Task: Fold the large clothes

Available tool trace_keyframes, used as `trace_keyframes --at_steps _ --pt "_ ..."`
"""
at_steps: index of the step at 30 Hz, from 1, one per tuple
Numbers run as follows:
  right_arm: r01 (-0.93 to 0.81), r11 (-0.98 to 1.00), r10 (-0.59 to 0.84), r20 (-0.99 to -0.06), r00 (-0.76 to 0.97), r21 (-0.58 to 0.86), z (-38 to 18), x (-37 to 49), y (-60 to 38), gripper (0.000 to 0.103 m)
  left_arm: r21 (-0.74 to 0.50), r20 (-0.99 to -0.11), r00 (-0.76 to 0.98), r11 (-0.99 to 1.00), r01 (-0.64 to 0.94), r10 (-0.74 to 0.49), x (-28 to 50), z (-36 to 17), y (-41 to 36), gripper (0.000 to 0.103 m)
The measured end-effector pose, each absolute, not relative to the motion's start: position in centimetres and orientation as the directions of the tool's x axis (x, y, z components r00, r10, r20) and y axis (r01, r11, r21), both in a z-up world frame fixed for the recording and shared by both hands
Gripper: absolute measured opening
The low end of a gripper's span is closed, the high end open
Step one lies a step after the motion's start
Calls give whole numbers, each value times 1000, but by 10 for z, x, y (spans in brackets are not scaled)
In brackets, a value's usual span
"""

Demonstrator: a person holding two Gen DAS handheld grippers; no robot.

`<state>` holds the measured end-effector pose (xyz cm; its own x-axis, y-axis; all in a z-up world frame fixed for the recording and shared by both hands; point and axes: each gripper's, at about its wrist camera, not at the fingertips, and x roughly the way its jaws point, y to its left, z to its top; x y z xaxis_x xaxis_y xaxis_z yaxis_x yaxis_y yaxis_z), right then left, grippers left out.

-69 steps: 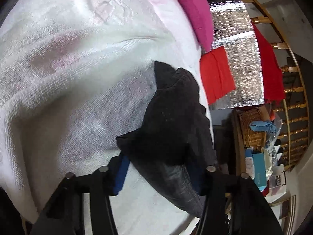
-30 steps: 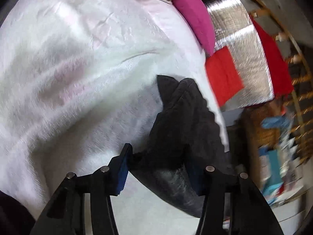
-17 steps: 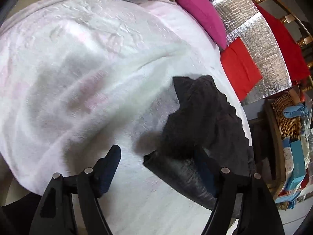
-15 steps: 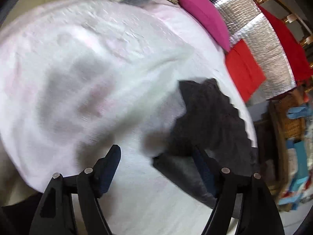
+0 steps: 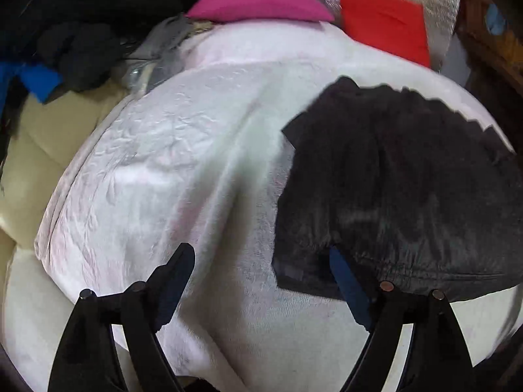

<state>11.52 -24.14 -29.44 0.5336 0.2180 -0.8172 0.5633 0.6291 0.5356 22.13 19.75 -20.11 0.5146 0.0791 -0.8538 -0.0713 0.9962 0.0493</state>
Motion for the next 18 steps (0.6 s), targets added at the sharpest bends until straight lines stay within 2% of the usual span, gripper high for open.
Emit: trace_keyframes --at_steps 2,4,6,7,8,9,15,17,18 --pt "521 677 237 -825 514 519 -299 127 -236 75 -15 -865 501 997 -76 25 229 -202 206 85" --pt "489 719 233 -835 499 493 -299 135 -231 66 -119 -869 491 989 -85 -62 238 -204 220 85" --pt "462 731 244 -825 509 501 -298 136 -230 43 -202 -868 478 975 -95 -133 245 -208 232 82" --pt "451 733 243 -815 526 509 -293 135 -229 40 -220 -866 477 971 -97 -149 247 -209 235 79" --pt "444 740 232 -812 535 505 -290 133 -229 38 -239 -861 480 967 -89 -169 248 -210 238 71" --pt "439 751 213 -811 545 493 -286 132 -228 37 -240 -859 481 968 -76 -176 248 -211 237 69" --pt "465 756 218 -846 487 462 -304 136 -224 37 -85 -878 474 996 -38 -57 249 -219 216 71" --pt "463 751 212 -836 507 471 -298 131 -225 40 -86 -878 476 995 -49 -52 248 -217 216 71" --pt "468 743 208 -830 517 478 -296 129 -227 46 -89 -879 475 994 -59 -50 246 -216 217 72"
